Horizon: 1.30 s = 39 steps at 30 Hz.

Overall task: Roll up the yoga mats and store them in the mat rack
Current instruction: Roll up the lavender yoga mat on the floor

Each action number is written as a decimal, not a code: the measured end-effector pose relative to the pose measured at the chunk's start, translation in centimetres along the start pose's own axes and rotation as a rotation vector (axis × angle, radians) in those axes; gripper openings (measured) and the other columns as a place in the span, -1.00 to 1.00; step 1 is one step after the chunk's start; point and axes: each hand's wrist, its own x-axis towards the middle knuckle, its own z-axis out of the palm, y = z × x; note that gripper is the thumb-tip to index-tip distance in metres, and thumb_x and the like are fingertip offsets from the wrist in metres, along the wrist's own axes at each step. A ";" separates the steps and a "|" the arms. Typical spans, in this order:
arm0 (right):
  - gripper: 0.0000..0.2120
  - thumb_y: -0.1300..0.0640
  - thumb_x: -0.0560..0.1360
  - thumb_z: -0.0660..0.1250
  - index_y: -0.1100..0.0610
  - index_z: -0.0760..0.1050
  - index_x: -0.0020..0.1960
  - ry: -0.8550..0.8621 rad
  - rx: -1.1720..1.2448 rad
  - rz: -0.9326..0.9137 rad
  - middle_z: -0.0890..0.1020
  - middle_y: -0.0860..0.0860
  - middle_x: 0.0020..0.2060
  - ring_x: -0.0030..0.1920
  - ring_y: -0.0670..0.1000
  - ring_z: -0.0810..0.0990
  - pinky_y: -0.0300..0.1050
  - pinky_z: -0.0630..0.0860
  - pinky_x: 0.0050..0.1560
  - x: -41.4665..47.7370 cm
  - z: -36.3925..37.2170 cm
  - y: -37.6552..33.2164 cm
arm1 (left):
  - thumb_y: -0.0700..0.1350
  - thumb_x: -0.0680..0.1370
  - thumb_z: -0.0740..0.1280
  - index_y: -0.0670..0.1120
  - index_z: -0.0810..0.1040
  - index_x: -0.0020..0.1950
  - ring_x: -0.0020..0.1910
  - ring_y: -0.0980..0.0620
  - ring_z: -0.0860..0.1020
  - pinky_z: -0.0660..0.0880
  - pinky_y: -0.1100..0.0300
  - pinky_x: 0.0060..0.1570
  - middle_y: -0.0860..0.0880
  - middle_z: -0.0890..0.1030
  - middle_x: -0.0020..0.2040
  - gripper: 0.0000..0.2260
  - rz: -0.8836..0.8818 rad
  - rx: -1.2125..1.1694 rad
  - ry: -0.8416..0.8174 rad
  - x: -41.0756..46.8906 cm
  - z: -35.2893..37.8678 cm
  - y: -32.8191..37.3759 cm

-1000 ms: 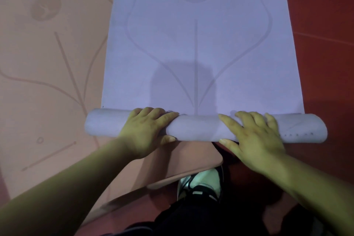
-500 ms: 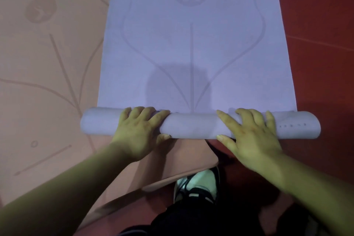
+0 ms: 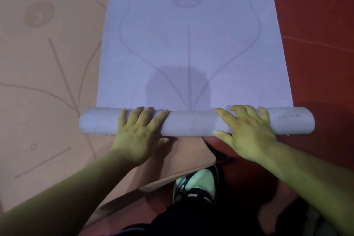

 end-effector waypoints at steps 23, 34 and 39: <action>-0.30 -0.45 0.45 -0.30 -0.34 -0.06 0.57 -0.029 -0.058 -0.020 0.30 -0.02 0.50 0.43 0.13 0.26 0.37 0.02 0.45 2.0 -0.9 1.1 | 0.32 0.50 0.23 0.10 0.38 0.51 0.28 -0.24 0.47 0.28 -0.40 0.31 -0.13 0.51 0.33 -0.38 -0.017 0.019 0.037 1.9 0.1 -0.9; -0.37 -0.37 0.52 -0.01 -0.20 0.27 0.54 0.021 -0.049 0.015 0.47 0.11 0.36 0.34 0.23 0.40 0.49 0.19 0.36 1.5 -1.1 0.3 | 0.42 0.55 0.02 0.17 0.31 0.54 0.23 -0.15 0.47 0.29 -0.30 0.32 0.03 0.51 0.27 -0.38 -0.008 -0.059 -0.129 4.3 -1.0 -2.3; -0.35 -0.42 0.49 -0.20 -0.29 0.04 0.55 -0.051 -0.061 0.013 0.38 0.02 0.44 0.39 0.16 0.32 0.41 0.11 0.42 2.7 -1.4 1.1 | 0.39 0.56 0.07 0.12 0.33 0.58 0.33 -0.22 0.43 0.22 -0.41 0.35 -0.14 0.47 0.38 -0.35 -0.006 -0.013 -0.037 3.6 -0.8 -1.8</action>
